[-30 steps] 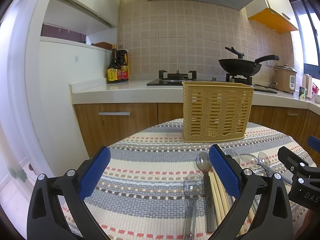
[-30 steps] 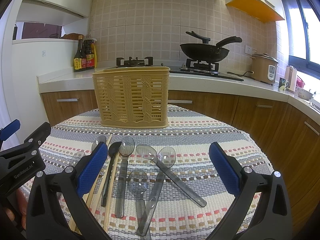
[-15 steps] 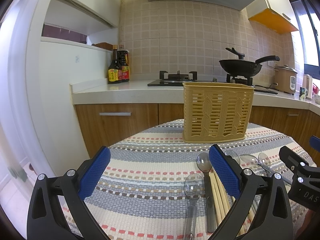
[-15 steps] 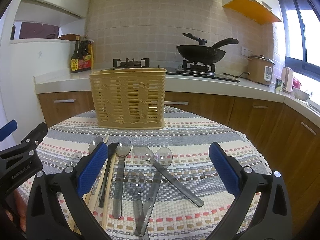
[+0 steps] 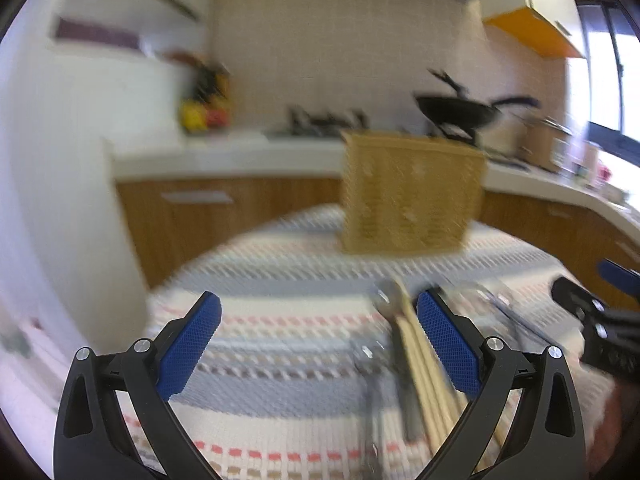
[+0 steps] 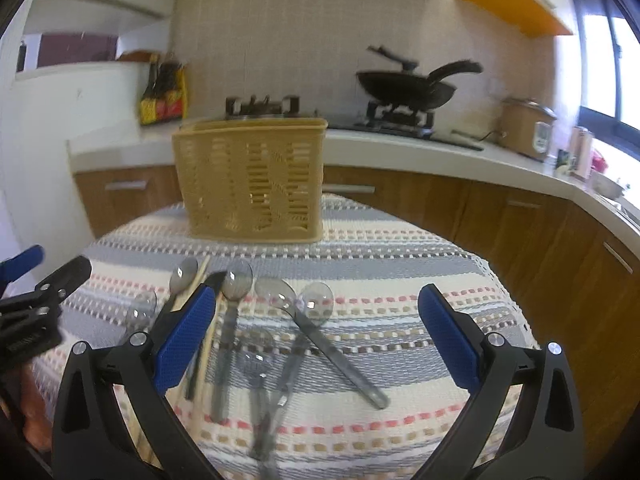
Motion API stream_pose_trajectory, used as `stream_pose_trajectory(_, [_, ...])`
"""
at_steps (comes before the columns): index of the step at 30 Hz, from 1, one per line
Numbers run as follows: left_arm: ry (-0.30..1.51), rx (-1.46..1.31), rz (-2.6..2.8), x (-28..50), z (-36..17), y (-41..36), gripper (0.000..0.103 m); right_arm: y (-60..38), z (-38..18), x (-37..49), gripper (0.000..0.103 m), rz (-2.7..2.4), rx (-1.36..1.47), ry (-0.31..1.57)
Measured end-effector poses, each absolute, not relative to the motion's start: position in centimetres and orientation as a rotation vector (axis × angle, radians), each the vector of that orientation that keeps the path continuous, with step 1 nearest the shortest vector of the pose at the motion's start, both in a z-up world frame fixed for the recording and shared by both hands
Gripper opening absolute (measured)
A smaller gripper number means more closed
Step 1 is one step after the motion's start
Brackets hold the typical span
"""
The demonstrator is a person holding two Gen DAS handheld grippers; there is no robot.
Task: Organize utensils
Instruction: 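Lower the right gripper onto a clear plastic spoon and close it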
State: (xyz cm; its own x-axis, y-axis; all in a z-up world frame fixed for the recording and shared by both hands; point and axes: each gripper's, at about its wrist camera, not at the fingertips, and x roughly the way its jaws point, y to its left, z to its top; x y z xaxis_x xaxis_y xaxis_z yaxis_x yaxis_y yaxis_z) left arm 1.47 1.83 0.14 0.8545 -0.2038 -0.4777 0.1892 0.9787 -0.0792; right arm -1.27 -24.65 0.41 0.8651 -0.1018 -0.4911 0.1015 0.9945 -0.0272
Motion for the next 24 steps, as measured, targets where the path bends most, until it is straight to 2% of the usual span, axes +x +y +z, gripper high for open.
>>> stream_pose_trajectory(2, [0.614, -0.053, -0.334, 2.8, 0.3, 2.9, 0.091, -25.7, 1.0, -0.8, 0.096, -0.098, -0.015, 0.528])
stream_pose_trajectory(3, [0.584, -0.014, -0.36, 2.8, 0.4, 2.8, 0.087, -26.4, 1.3, -0.1, 0.096, -0.086, -0.022, 0.572])
stream_pose_trajectory(5, [0.729, 0.026, -0.42, 4.6, -0.3, 2.5, 0.082, -27.4, 1.3, 0.8, 0.095, -0.037, -0.031, 0.624])
stream_pose_trajectory(6, [0.788, 0.06, -0.429, 5.6, -1.1, 1.9, 0.077, -27.8, 1.3, 1.4, 0.093, -0.007, -0.034, 0.664])
stream_pose_trajectory(8, [0.98, 0.066, -0.47, 7.9, -2.9, 1.8, 0.068, -28.3, 0.7, 2.5, 0.08, 0.006, -0.046, 0.715])
stream_pose_trajectory(9, [1.07, 0.013, -0.513, 8.4, -3.4, 2.6, 0.061, -28.5, 0.4, 3.1, 0.078, 0.027, -0.046, 0.745])
stream_pose_trajectory(10, [1.11, 0.009, -0.53, 9.0, -4.2, 2.3, 0.059, -28.7, 0.2, 3.6, 0.074, 0.042, -0.05, 0.78])
stream_pose_trajectory(14, [1.156, 0.064, -0.524, 8.6, -5.2, 1.0, 0.052, -30.0, -0.8, 6.1, 0.063, 0.102, -0.044, 0.972])
stream_pose_trajectory(16, [1.16, 0.084, -0.516, 8.7, -5.5, 0.8, 0.052, -30.4, -1.6, 7.1, 0.06, 0.151, -0.026, 1.059])
stream_pose_trajectory(18, [1.171, 0.084, -0.503, 9.3, -5.6, 0.9, 0.046, -30.0, -2.5, 7.7, 0.059, 0.183, -0.047, 1.109])
stream_pose_trajectory(21, [1.183, 0.084, -0.491, 10.7, -5.7, 1.0, 0.04, -29.4, -3.6, 8.5, 0.047, 0.225, -0.043, 1.165])
stream_pose_trajectory(23, [1.192, 0.094, -0.487, 11.6, -5.5, 0.2, 0.039, -29.1, -4.3, 8.8, 0.034, 0.215, -0.047, 1.198])
stream_pose_trajectory(24, [1.194, 0.104, -0.484, 11.8, -5.5, -0.1, 0.039, -28.9, -4.6, 8.9, 0.034, 0.221, -0.051, 1.208])
